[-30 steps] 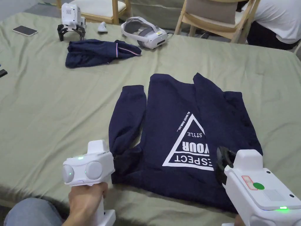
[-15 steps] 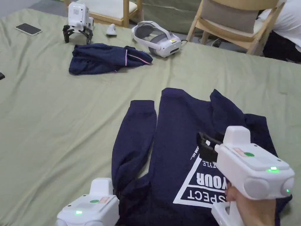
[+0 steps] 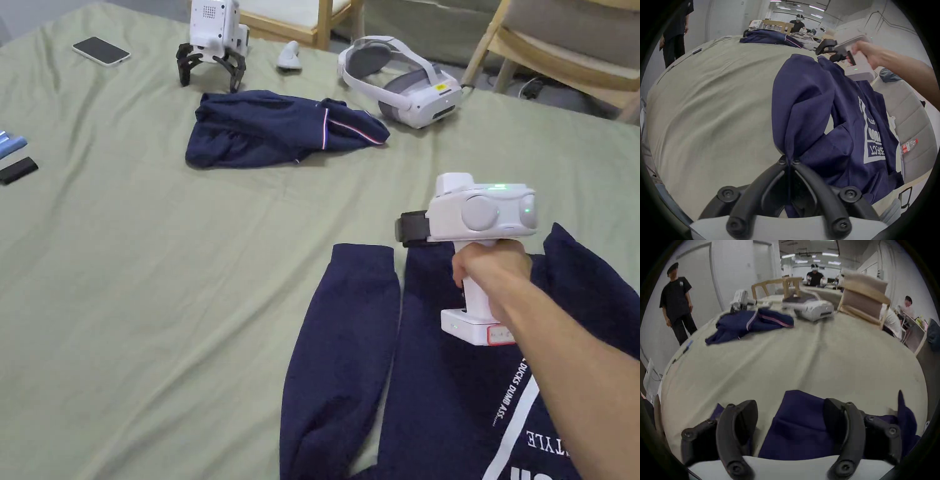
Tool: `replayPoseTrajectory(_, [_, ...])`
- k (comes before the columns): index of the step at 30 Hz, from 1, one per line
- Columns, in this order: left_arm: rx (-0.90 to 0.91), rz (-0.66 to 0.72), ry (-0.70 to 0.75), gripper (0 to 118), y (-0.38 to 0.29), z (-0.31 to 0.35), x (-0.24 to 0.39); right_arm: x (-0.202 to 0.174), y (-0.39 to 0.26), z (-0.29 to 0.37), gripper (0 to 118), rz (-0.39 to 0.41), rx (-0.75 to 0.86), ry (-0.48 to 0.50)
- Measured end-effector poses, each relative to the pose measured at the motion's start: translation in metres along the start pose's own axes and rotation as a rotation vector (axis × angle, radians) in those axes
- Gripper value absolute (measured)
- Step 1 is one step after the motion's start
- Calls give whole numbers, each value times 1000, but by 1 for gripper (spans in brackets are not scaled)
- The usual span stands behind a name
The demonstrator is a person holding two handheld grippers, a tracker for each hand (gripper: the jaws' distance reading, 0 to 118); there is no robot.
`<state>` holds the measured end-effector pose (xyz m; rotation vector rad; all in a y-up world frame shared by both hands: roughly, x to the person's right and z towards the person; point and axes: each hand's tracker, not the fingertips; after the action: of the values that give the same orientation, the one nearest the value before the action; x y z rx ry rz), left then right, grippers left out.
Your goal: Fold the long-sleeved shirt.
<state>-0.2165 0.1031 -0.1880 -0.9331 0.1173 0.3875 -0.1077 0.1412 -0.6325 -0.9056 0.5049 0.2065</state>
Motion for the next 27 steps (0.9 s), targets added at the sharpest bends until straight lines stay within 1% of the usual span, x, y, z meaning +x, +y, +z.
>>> replayPoseTrajectory(1, [1,-5,0,4,0,0,0,-1,-3,-9,68,9,-46,-48])
replayPoseTrajectory(2, [3,-11,0,4,-1,-1,0,2,-8,-12,38,14,-70,-72])
replayPoseTrajectory(3, [10,-5,-12,4,-2,-1,1,8,-14,-7,20,-14,-31,-4])
replayPoseTrajectory(4, [10,-7,-11,4,-2,-2,0,11,-17,2,12,-76,27,24])
replayPoseTrajectory(5, [12,-7,-14,4,-2,-1,0,7,-17,7,4,-72,25,31])
replayPoseTrajectory(6, [13,-2,-18,4,-2,-1,-1,6,-18,18,4,-38,38,-17])
replayPoseTrajectory(7, [18,14,-28,4,-2,1,-3,9,-18,37,4,-21,82,-15])
replayPoseTrajectory(9, [34,48,-47,4,-3,6,-7,18,-18,73,4,-87,180,41])
replayPoseTrajectory(10, [44,65,-55,4,-4,11,-9,21,-18,98,4,-90,228,39])
replayPoseTrajectory(13, [113,59,-46,4,-2,36,-10,32,-26,187,4,-54,366,19])
replayPoseTrajectory(16, [210,72,-73,4,5,72,-8,45,-43,278,4,-62,486,8])
replayPoseTrajectory(18, [258,75,-110,4,13,93,-4,53,-57,331,4,-57,535,-5])
replayPoseTrajectory(20, [332,34,-98,4,26,116,4,59,-75,388,4,-53,614,-52])
replayPoseTrajectory(23, [438,-44,-115,4,62,144,16,69,-93,455,4,-35,664,-85])
replayPoseTrajectory(25, [504,-71,-127,4,89,161,27,73,-99,490,4,-14,711,-150])
replayPoseTrajectory(26, [535,-84,-129,4,102,170,31,77,-99,504,4,-20,725,-167])
replayPoseTrajectory(27, [574,-100,-135,4,120,183,38,82,-101,523,4,-42,738,-160])
